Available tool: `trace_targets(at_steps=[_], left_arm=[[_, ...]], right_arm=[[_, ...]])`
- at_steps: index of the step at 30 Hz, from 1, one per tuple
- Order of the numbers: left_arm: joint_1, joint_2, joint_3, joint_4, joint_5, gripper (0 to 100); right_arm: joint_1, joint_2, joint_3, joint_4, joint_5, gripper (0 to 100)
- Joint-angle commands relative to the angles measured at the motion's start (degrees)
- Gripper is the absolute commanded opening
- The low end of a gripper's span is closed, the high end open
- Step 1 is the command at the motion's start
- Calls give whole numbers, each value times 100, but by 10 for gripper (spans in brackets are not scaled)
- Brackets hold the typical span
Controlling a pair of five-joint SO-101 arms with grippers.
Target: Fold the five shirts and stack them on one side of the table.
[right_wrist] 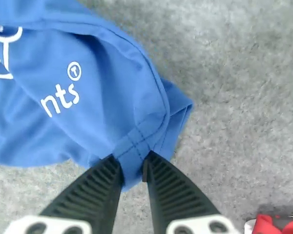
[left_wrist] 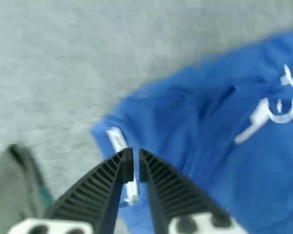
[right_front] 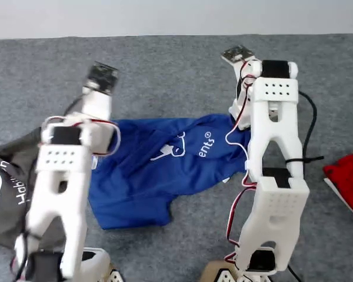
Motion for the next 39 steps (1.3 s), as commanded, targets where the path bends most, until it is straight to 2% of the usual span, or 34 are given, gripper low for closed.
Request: trace_targets(at_steps=[1, 4, 9, 16, 24, 31, 39], left_arm=[[185, 738, -180, -79, -738, 55], [176, 1310, -418, -79, -1345, 74], [255, 1934, -884, 123, -1873, 173], [659, 2611, -1429, 422, -1908, 203], [501, 3288, -1886, 897, -1925, 203], [501, 3341, -1991, 1020, -1925, 202], [501, 3341, -2000, 1653, -1925, 200]], right_arm=[[40, -470, 9, 251, 97, 11], [40, -462, 18, 251, 97, 11], [40, -462, 35, 251, 79, 11], [268, -462, 35, 242, 70, 11], [497, -462, 35, 242, 97, 11], [488, -462, 35, 242, 97, 11], [505, -505, 35, 242, 88, 11]])
